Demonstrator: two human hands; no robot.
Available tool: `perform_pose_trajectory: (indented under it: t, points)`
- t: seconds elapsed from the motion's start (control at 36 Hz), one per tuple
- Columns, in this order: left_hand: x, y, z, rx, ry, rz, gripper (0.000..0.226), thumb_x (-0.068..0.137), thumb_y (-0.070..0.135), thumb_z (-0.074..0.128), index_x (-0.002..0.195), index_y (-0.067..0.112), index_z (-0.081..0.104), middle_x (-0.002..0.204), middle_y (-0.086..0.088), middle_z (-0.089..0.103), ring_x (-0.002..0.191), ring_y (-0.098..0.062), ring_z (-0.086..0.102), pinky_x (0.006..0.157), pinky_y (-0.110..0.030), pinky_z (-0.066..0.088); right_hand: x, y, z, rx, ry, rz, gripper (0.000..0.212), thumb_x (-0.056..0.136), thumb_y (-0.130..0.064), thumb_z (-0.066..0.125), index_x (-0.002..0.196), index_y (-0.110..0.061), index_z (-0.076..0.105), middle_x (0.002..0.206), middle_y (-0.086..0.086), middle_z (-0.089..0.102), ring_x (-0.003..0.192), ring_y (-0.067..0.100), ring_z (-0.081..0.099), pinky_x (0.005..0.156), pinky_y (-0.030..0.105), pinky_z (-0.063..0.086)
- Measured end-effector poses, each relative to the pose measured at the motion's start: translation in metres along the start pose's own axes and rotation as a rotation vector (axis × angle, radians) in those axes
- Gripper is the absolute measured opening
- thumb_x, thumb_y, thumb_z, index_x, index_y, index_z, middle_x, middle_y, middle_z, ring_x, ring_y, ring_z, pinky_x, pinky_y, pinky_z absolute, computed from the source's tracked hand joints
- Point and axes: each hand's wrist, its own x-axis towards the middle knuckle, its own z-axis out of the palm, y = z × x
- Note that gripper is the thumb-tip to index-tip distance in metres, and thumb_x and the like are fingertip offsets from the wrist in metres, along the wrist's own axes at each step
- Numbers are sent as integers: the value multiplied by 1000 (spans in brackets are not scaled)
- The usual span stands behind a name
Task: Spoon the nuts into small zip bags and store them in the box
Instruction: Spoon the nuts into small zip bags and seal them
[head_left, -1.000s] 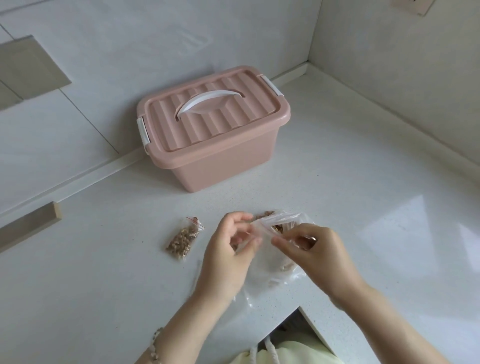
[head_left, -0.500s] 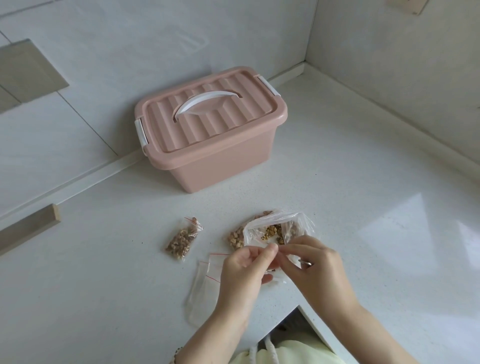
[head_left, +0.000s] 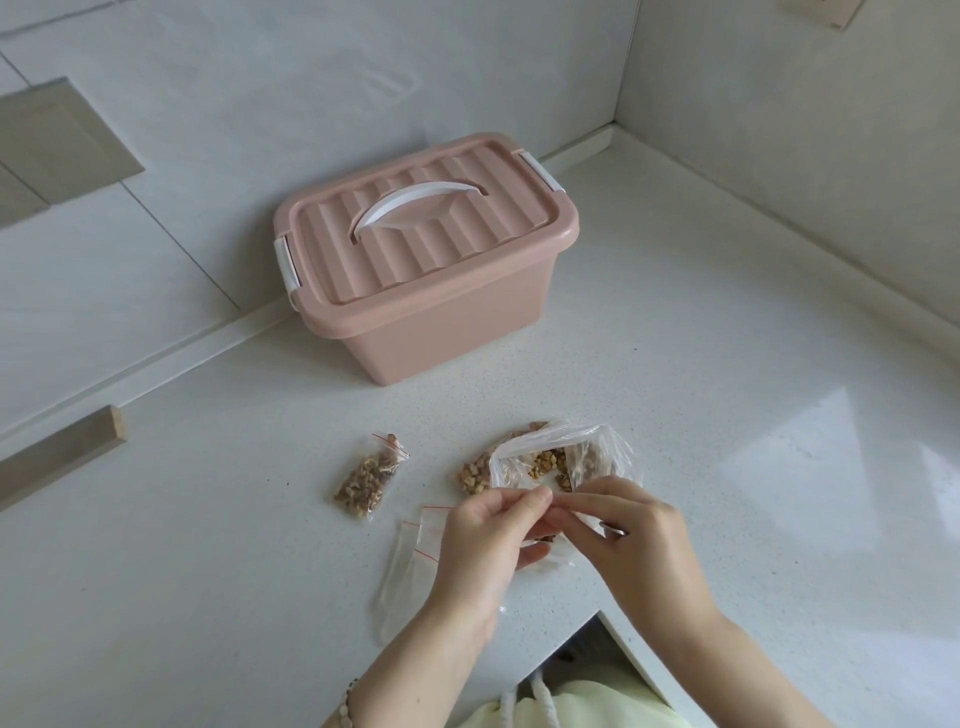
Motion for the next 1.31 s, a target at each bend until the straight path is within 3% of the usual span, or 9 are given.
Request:
perform_pose_trajectory:
  t: [0.22,0.39,0.5,0.78,0.97,1.06,1.14,1.22,1.31]
  points:
    - [2,-2,-3,71,-4,67,13,87,13,62,78,10,71,73,-4,72,68,-11,67,64,-23,54,2,-7,-3,100,-47,121,12,71,-31,68,81,-36,73,79,-11,65,63,-3,53,54,7,35]
    - [4,-5,-6,296,-62,218,15,89,9,58,79,11,69,74,-5,71,72,-11,64,65,-22,50,5,-7,-7,154,-110,254,4,75,-26,73,75,-27,76,74,-7,69,49,2,45,50,11,32]
    - [5,-4,-9,407,-152,293,13,89,8,57,81,9,67,73,0,67,74,-8,64,68,-16,48,9,-6,-13,186,-143,326,9,78,-18,70,72,-22,74,59,-20,65,46,-2,47,49,9,35]
    - [0,-1,-5,386,-214,297,26,88,27,56,87,3,66,73,1,69,69,-7,66,57,-17,49,13,-17,-19,19,-166,199,30,80,-15,69,62,-38,61,61,-31,60,50,-3,50,49,9,35]
    - [4,1,-11,348,-327,340,20,93,15,52,77,14,64,65,9,65,63,-2,59,56,-15,42,19,-16,-26,308,-281,233,24,83,-4,63,63,-17,68,45,-12,53,42,0,40,46,8,31]
    - [8,4,-14,358,-413,378,18,83,35,59,73,21,63,63,11,64,60,0,56,58,-15,42,18,-14,-27,460,-315,241,17,79,-11,61,67,0,66,45,-9,49,43,-1,35,46,7,28]
    - [9,9,-16,355,-485,364,19,78,45,62,72,27,67,62,11,65,59,-2,57,57,-15,44,19,-16,-28,539,-321,268,19,74,-18,59,66,-1,65,45,-9,52,41,-2,38,46,7,29]
    - [9,11,-14,379,-354,313,22,84,21,61,62,16,64,54,6,62,51,-4,55,52,-18,42,18,-13,-25,301,-248,232,17,79,-17,67,62,-20,68,52,-11,59,45,0,42,49,10,32]
    - [8,11,-13,642,-79,333,29,80,6,60,51,4,54,45,1,54,41,-6,52,54,-23,40,15,-6,-24,-76,-52,114,20,75,-8,72,64,-23,69,59,-15,64,53,-3,52,52,8,38]
